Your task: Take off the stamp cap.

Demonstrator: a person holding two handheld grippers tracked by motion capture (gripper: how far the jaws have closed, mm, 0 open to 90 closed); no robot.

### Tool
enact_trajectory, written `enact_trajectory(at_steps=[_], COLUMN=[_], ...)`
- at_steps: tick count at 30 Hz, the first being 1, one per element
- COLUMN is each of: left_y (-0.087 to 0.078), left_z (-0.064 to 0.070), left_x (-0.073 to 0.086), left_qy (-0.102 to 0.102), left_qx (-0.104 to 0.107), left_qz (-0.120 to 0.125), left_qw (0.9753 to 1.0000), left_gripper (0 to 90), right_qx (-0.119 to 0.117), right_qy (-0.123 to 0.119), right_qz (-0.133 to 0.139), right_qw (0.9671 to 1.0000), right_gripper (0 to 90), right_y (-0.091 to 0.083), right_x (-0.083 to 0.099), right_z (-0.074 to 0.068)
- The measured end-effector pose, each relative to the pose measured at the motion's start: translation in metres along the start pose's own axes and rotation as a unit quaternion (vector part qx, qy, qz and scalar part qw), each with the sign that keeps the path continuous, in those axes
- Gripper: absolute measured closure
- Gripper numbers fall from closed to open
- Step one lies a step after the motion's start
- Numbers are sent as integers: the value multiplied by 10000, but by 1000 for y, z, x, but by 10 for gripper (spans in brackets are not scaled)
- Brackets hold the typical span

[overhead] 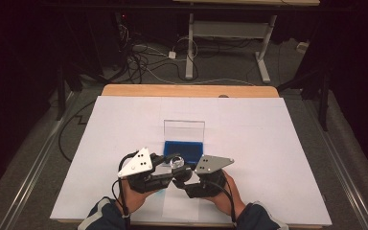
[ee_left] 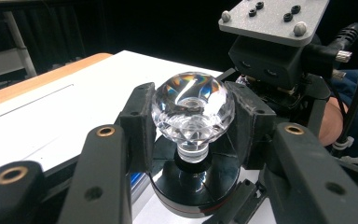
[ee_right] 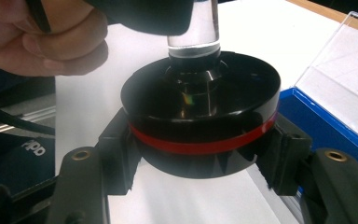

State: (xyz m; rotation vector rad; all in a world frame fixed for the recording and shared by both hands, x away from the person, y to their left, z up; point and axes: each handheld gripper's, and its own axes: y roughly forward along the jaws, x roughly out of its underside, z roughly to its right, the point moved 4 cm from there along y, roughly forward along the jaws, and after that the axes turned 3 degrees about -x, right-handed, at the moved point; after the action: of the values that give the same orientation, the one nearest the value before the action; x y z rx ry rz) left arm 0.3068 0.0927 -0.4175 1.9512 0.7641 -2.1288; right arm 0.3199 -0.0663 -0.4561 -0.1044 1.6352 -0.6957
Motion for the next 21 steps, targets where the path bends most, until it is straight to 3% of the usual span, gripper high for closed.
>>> enact_trajectory(at_steps=[1, 2, 3, 4, 5, 6, 7, 8, 10, 11, 13, 19, 21], left_y=[0, -2, -9, -18, -24, -26, -24, -20, -14, -14, -16, -15, -12], left_z=[0, -1, -7, -13, -16, -15, -14, -12, -10, -10, -11, -14, -12], left_x=[0, -1, -6, -11, -16, -16, -13, -10, -7, -7, -8, -7, -5], left_qy=[-15, 47, -156, -283, -147, -29, -53, -36, -2, 1, -10, -165, -183], left_qx=[-13, -249, -237, -293, -322, -357, -281, -275, -226, -223, -237, -195, -124], left_qz=[25, 126, 331, 599, 571, 522, 538, 413, 314, 315, 344, 312, 253], left_qw=[10000, 9996, 9990, 9974, 9977, 9980, 9981, 9988, 9993, 9993, 9991, 9992, 9994], left_gripper=[543, 542, 543, 543, 543, 543, 543, 542, 542, 542, 542, 543, 542], right_qx=[-11, -17, -138, -68, -209, -88, 22, 115, 448, 364, 432, 522, 429], right_qy=[19, 43, 77, 174, 225, -83, -331, -417, -658, -533, -534, -319, -162], right_qz=[20, 28, -61, 52, 45, 61, 52, -17, -75, -70, -303, -174, -79], right_qw=[10000, 10000, 9999, 9998, 9995, 9999, 9994, 9991, 9968, 9979, 9972, 9980, 9989], right_gripper=[395, 489, 900, 900, 900, 898, 742, 683, 692, 641, 538, 318, 301], right_y=[0, 0, -1, 1, 3, 2, 0, -1, -3, -4, -2, -2, -1], right_x=[0, 0, 3, 9, 15, 11, 4, -3, -9, -8, 0, 1, 1], right_z=[0, 0, 1, 3, 4, 0, -5, -10, -13, -11, -5, 1, 2])
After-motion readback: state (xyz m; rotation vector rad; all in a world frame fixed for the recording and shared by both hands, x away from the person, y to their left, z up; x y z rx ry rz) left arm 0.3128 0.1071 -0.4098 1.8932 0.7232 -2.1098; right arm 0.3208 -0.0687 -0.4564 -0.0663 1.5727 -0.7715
